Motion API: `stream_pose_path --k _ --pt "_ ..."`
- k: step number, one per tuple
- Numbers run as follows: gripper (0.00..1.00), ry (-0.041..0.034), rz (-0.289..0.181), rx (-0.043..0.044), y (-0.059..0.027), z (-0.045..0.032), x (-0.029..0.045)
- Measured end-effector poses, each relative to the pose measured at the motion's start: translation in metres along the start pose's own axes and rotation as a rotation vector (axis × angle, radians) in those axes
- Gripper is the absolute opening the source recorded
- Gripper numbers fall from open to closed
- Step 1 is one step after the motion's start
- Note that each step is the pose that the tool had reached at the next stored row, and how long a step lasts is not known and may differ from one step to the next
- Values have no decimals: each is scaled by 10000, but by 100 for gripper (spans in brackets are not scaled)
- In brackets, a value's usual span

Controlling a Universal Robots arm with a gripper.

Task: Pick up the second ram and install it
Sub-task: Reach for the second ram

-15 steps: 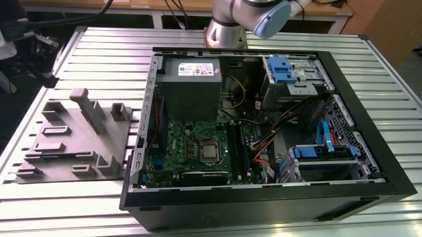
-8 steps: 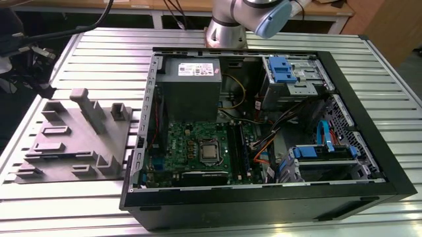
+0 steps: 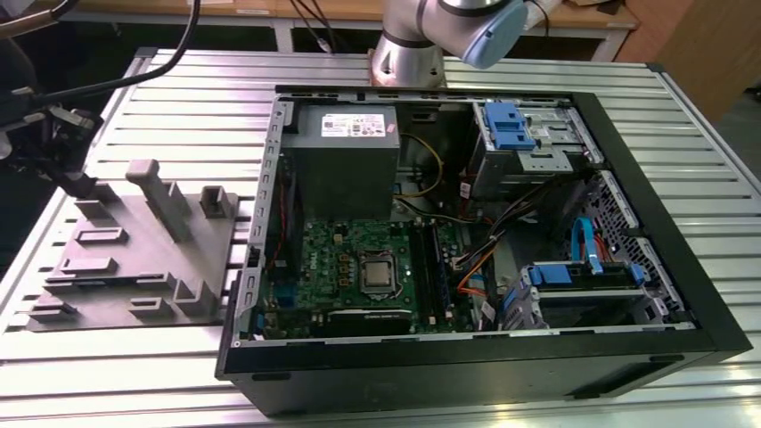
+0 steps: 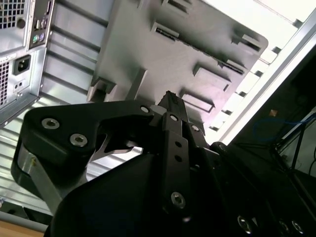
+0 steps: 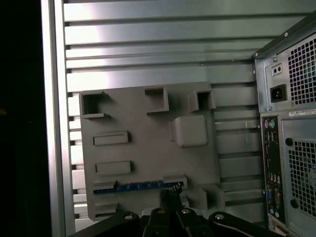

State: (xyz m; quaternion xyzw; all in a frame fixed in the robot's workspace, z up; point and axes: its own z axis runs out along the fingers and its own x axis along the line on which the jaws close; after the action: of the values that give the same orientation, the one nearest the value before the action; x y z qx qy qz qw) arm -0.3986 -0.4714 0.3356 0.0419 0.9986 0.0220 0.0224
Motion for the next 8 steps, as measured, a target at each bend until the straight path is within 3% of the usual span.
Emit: stream_pose_path --k 8 --pt "10 0 -1 0 -96 106 96"
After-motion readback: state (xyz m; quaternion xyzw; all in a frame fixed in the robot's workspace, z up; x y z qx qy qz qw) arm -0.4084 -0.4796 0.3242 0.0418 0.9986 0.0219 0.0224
